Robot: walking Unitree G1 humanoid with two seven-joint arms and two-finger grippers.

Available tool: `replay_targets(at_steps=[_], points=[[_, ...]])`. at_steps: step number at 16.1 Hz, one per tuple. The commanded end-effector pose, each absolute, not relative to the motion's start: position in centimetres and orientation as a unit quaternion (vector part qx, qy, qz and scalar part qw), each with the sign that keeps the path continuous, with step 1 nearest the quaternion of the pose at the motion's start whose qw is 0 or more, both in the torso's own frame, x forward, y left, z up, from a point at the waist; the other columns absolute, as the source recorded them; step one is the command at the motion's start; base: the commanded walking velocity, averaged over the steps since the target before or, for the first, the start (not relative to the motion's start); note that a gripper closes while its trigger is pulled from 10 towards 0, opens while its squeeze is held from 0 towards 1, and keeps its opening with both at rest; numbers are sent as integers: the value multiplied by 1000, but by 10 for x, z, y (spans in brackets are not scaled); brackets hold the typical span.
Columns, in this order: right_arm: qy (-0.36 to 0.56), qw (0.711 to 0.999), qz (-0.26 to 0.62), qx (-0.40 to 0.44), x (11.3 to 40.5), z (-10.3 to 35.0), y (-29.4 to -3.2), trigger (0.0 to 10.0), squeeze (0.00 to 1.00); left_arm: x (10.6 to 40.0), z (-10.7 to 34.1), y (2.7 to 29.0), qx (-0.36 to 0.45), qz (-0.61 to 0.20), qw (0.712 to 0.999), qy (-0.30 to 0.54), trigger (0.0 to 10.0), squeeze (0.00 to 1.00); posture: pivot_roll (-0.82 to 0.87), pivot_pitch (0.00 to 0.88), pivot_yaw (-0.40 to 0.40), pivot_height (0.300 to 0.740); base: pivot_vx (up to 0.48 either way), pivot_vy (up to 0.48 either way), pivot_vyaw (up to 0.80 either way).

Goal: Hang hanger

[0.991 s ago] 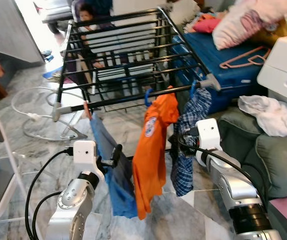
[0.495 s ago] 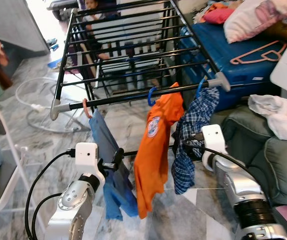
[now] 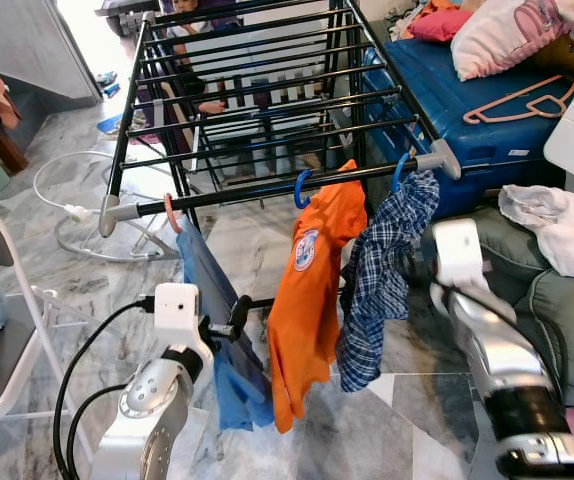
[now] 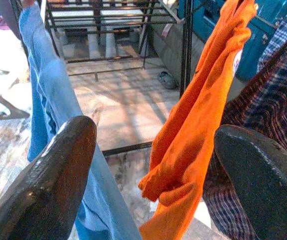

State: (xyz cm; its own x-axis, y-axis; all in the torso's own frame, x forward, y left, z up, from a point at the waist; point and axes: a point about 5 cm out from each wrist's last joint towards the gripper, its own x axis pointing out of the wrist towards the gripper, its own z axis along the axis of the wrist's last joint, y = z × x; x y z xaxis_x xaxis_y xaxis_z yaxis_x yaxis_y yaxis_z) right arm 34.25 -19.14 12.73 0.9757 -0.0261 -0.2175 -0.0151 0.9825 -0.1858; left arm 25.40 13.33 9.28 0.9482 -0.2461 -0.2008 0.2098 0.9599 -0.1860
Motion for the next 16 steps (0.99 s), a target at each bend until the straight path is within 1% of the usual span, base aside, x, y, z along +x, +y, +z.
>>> replay_targets(at_steps=[1,2,5,9,11,13,14,16], points=[[79,994,12,-76,345,138,-183,10000,0,255,95,138,-77,-109,985,108,10000,0,-106,71,125,740,0,0,0],[67,995,29,-62,345,141,-175,10000,0,255,96,139,-77,-106,986,106,10000,0,-105,69,124,740,0,0,0],[75,993,79,-46,343,135,-154,10000,0,255,96,139,-77,-105,986,107,10000,0,-99,65,122,740,0,0,0],[121,986,90,-69,337,113,-149,10000,0,256,96,137,-76,-108,985,110,10000,0,-98,65,123,740,0,0,0],[156,980,86,-85,333,102,-152,10000,0,257,97,138,-76,-108,985,110,10000,0,-99,65,125,740,0,0,0],[179,977,68,-97,331,94,-163,10000,0,257,97,138,-77,-109,985,112,10000,0,-100,66,127,740,0,0,0],[191,974,44,-109,330,91,-175,10000,0,256,96,137,-77,-111,984,113,10000,0,-103,65,128,740,0,0,0],[189,975,17,-118,332,94,-190,10000,0,257,96,136,-78,-113,984,114,10000,0,-104,65,129,740,0,0,0]])
